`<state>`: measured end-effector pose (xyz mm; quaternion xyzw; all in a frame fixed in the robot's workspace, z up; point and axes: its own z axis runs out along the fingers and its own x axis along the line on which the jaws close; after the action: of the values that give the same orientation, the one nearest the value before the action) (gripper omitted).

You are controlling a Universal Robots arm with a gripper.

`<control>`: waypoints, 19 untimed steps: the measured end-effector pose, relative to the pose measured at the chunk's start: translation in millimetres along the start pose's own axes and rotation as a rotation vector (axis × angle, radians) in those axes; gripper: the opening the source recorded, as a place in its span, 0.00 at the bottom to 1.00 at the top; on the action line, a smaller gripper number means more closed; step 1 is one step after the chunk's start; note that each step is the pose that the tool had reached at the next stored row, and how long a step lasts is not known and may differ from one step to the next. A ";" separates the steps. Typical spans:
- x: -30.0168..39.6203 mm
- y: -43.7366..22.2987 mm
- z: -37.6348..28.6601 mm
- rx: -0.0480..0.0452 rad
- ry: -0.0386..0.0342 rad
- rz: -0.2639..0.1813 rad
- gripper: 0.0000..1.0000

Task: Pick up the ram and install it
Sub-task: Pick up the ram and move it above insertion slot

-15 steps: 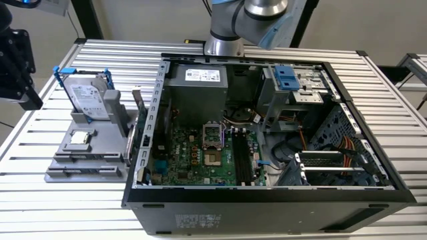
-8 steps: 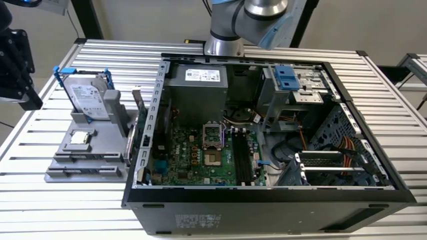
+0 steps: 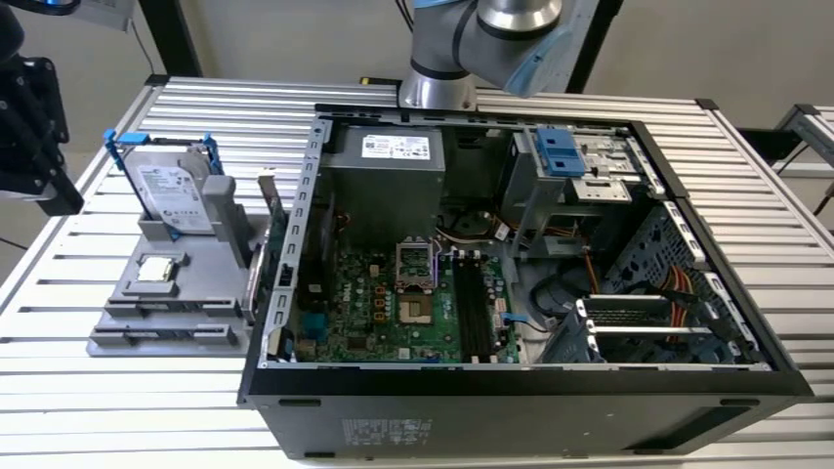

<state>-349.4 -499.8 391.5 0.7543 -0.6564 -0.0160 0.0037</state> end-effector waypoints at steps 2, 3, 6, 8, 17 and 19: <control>0.0 0.0 0.3 0.0005 -0.0008 0.031 0.00; 0.0 0.0 0.4 0.0008 -0.0011 0.045 0.00; 0.0 0.0 0.5 0.0011 -0.0015 0.056 0.00; 0.1 -0.1 0.5 0.0011 -0.0015 0.056 0.00; 0.0 0.0 0.5 0.0011 -0.0016 0.058 1.00; 0.0 0.0 0.5 0.0012 -0.0016 0.058 1.00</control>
<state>-349.5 -499.8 390.9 0.7348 -0.6781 -0.0161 0.0032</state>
